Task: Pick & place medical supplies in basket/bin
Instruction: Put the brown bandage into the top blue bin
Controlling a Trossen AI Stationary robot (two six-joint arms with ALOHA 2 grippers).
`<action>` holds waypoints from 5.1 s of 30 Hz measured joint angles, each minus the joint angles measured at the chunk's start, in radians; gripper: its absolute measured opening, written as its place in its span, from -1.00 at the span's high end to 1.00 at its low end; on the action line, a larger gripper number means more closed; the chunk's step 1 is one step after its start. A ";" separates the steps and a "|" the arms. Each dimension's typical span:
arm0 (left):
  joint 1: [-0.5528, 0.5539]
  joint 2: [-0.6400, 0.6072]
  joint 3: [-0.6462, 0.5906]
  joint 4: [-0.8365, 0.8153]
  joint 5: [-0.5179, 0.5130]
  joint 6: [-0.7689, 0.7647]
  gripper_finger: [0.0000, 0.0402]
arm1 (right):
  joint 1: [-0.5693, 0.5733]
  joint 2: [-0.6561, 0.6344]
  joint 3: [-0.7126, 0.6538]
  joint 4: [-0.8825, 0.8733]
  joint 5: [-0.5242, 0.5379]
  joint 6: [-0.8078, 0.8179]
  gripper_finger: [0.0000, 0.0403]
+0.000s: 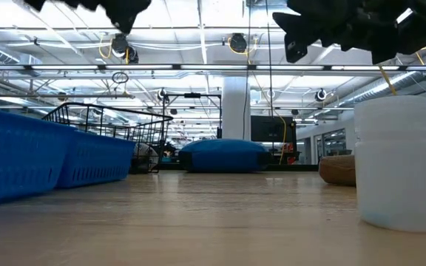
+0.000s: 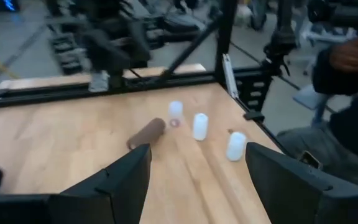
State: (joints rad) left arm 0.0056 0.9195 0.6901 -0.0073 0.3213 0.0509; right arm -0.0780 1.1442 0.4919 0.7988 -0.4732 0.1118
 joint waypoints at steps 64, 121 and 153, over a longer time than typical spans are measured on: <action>0.151 -0.204 -0.402 0.503 -0.288 -0.190 -0.35 | 0.208 0.282 0.216 -1.197 0.475 -0.014 -0.17; -0.008 0.558 0.084 0.445 -0.264 0.013 -0.35 | 0.098 0.281 0.112 -0.339 0.288 -0.074 0.47; -0.011 0.698 0.118 0.548 -0.182 0.087 0.60 | 0.099 0.281 0.112 -0.295 0.288 -0.078 0.48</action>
State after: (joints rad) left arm -0.0050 1.6173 0.8085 0.5410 0.1388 0.1376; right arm 0.0212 1.4250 0.6041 0.5039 -0.1857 0.0341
